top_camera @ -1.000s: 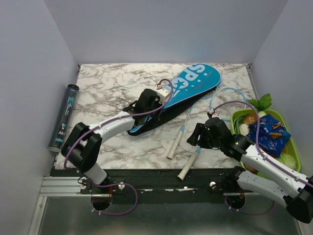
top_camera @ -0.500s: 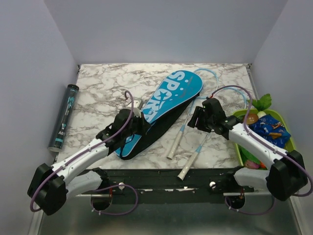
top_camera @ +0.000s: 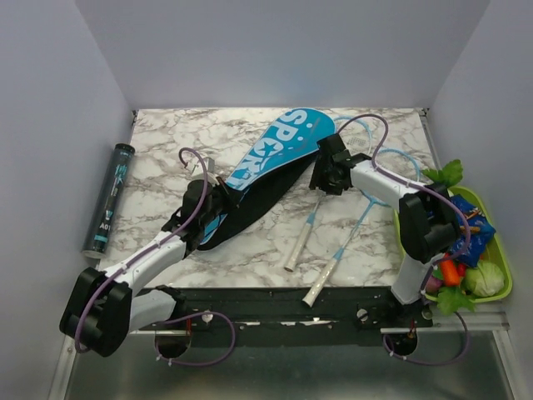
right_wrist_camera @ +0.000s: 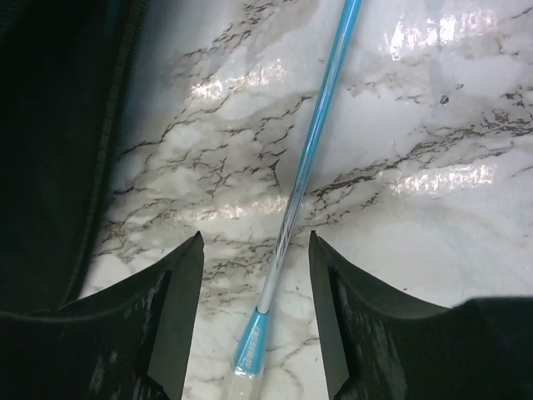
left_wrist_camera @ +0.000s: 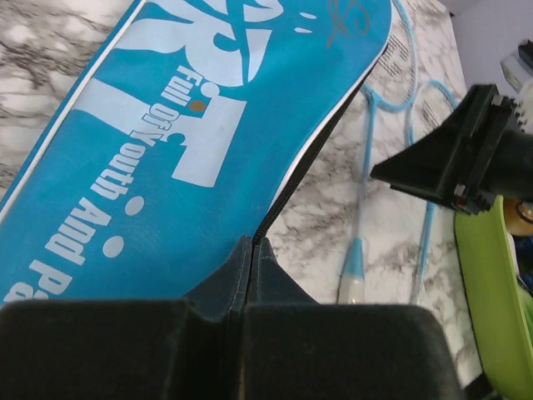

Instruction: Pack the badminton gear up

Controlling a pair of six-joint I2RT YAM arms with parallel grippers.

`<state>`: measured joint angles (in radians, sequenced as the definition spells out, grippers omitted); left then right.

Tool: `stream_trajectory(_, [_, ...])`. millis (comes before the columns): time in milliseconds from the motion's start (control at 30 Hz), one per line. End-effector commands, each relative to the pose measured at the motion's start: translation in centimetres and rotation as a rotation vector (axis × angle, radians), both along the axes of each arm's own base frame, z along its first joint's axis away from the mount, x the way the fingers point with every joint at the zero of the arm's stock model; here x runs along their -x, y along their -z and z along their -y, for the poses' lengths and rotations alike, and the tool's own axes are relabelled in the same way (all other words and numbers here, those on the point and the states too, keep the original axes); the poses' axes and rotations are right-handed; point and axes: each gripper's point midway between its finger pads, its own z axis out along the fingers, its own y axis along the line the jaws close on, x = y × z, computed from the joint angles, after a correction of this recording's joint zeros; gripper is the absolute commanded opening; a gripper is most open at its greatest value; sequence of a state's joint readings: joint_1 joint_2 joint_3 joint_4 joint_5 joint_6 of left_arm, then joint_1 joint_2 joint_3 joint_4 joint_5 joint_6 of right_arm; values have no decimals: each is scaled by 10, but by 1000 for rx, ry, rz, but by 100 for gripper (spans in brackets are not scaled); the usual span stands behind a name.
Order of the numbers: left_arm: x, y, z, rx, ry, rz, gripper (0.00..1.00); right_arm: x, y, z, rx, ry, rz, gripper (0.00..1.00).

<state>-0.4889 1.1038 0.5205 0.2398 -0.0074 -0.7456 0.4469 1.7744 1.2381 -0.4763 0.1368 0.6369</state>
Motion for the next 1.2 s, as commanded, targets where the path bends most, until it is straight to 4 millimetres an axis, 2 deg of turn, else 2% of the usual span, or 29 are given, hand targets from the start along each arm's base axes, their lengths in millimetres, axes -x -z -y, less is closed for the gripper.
stream_trajectory(0, [-35,-31,-9,116,-81,99,0,-7,11,16,103,37,-58,61])
stream_trajectory(33, [-37,-27,-11,123,-93,88,0,-9,10,16,106,38,-59,61])
stream_trajectory(67, [-37,-32,-8,148,-76,105,0,-9,14,16,118,39,-71,60])
stream_trajectory(267, [-38,-32,-6,194,-76,106,0,-12,22,26,173,61,-99,60])
stream_trajectory(433, [-22,-29,14,212,-8,100,0,-16,35,24,153,64,-146,59])
stream_trajectory(633, [-12,-24,24,195,16,88,0,-18,41,29,168,71,-165,53])
stream_trajectory(733, [-10,-21,26,195,30,82,0,-19,47,29,170,60,-176,46])
stream_trajectory(800, [-9,-21,27,196,35,86,0,-21,51,26,165,49,-187,36])
stream_trajectory(833, [-9,-21,27,189,37,88,0,-22,53,26,167,45,-191,29])
stream_trajectory(867, [-10,-20,26,181,33,86,0,-22,54,24,166,38,-196,13])
stream_trajectory(900, [-10,-19,25,173,31,85,0,-22,56,25,168,36,-197,2])
stream_trajectory(1100, [-11,-20,23,152,25,96,0,-22,40,35,212,11,-143,0])
stream_trajectory(1167, [-12,-22,23,154,25,100,0,-21,23,38,211,10,-103,1])
